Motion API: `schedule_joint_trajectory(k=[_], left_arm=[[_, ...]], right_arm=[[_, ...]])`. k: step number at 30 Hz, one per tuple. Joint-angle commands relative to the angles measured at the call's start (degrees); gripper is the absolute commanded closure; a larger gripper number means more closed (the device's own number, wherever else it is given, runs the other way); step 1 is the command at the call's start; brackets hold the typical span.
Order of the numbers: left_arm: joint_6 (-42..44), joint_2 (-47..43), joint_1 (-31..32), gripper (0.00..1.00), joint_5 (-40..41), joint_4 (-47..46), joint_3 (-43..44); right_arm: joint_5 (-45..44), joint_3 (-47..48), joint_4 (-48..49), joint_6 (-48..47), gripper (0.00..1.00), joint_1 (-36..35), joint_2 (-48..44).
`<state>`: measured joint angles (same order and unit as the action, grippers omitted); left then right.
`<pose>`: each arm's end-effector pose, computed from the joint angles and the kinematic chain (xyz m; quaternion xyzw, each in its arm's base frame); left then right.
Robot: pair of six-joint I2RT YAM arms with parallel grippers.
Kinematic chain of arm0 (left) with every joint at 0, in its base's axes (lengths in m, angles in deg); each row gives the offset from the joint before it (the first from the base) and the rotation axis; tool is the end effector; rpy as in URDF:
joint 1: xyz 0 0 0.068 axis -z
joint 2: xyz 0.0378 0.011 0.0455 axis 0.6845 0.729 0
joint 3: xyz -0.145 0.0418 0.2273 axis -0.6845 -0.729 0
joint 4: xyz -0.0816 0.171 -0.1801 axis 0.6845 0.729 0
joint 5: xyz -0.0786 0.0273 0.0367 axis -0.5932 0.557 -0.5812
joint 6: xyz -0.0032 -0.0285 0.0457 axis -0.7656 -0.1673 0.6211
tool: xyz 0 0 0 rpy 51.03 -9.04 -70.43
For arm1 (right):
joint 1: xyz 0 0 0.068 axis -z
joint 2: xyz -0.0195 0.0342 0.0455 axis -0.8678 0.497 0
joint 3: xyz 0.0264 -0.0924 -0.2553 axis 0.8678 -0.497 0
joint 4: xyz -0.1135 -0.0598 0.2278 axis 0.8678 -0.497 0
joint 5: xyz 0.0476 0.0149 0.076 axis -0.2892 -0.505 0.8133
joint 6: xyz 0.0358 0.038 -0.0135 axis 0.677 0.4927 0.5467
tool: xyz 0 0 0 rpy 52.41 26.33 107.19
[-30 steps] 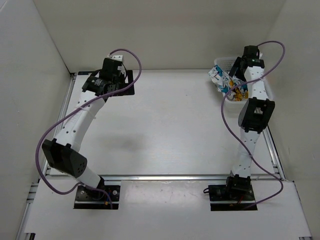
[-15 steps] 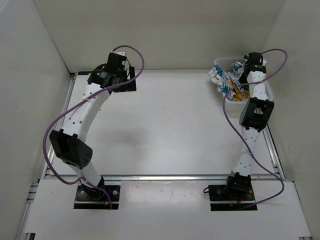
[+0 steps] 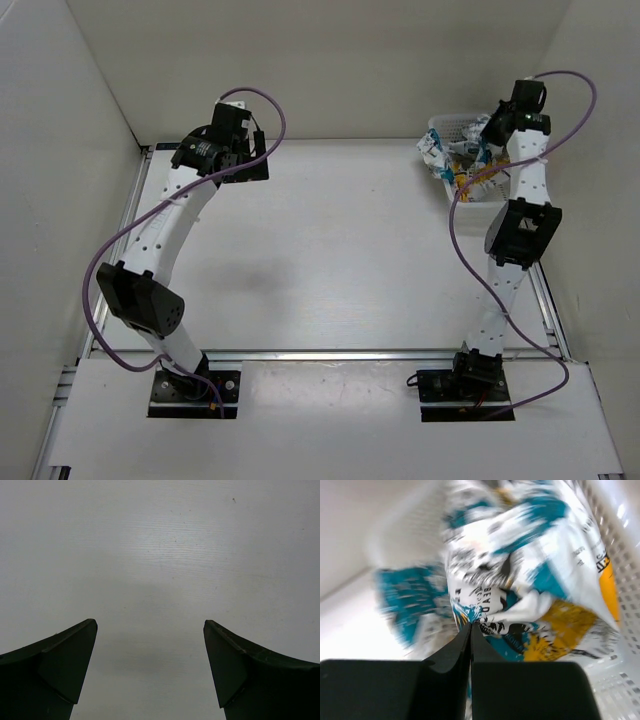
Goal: Fold and stack the shorts
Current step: Grab the shorts from the pile, then move the shorts to the center of the board
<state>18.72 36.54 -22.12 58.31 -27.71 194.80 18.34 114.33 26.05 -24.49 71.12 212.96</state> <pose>0.3302 -0.1154 0.3972 -0.0275 0.9248 0.0227 0.3788 0.5341 -0.1041 0.2982 0.2430 0.8612 0.0211 0.4459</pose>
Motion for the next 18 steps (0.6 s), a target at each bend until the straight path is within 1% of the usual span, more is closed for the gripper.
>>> schedule_joint_trajectory(k=[1,3,4,5,6,7,8,9,10,12,13,14,15,18], left_arm=[[-0.78,-4.47,-0.69,0.0,2.24,0.94,1.45],[-2.01,-5.78,-2.0,0.0,0.67,0.94,1.45],[-2.02,-5.79,-2.97,0.0,-1.78,0.41,0.32],[-2.54,-5.79,-4.8,0.0,-6.85,0.41,-1.78],[-3.07,-5.79,-5.34,0.0,-7.77,0.41,-3.11],[-4.03,-6.4,-5.35,0.0,-7.78,0.41,-4.51],[-5.6,-6.4,-7.0,0.0,-8.39,-0.11,-6.0],[-6.32,-6.92,-7.8,0.0,-9.35,-0.12,-8.19],[-6.84,-7.45,-8.85,0.0,-10.32,-0.12,-8.83],[-7.63,-8.15,-12.54,0.0,-13.47,-0.12,-8.83],[-8.51,-9.03,-13.77,0.0,-14.02,0.66,-8.83],[-8.52,-9.04,-15.0,0.0,-14.02,0.67,-8.14],[-9.13,-9.65,-17.54,0.0,-14.89,1.19,-6.65],[-10.18,-9.65,-22.04,0.0,-16.3,3.83,-2.09]], right_arm=[[5.64,2.11,2.86,-1.98,1.0,-2.12,-11.88],[7.14,4.65,1.98,-1.99,1.0,-3.44,-15.49],[8.36,6.41,0.41,-1.99,1.0,-4.75,-16.45],[9.5,9.56,-0.13,-1.04,1.0,-5.46,-18.47],[10.82,10.55,-0.13,-1.03,1.0,-6.25,-19.79],[11.97,11.08,-0.14,-0.42,1.0,-8.52,-21.11],[11.98,11.08,0.74,-0.41,1.0,-10.02,-23.99],[11.98,11.08,1.27,-1.28,1.0,-13.52,-25.42],[11.46,11.08,2.14,-1.81,1.0,-15.38,-26.65],[10.92,12.4,2.85,-2.52,1.0,-19.25,-29.47],[10.92,13.18,3.55,-2.52,1.0,-22.75,-29.99],[10.23,14.5,4.34,-2.52,1.0,-24.44,-30.78],[10.22,14.51,4.35,-2.52,1.0,-27.41,-30.79],[8.9,12.5,5.14,-1.48,1.0,-31.65,-33.33]])
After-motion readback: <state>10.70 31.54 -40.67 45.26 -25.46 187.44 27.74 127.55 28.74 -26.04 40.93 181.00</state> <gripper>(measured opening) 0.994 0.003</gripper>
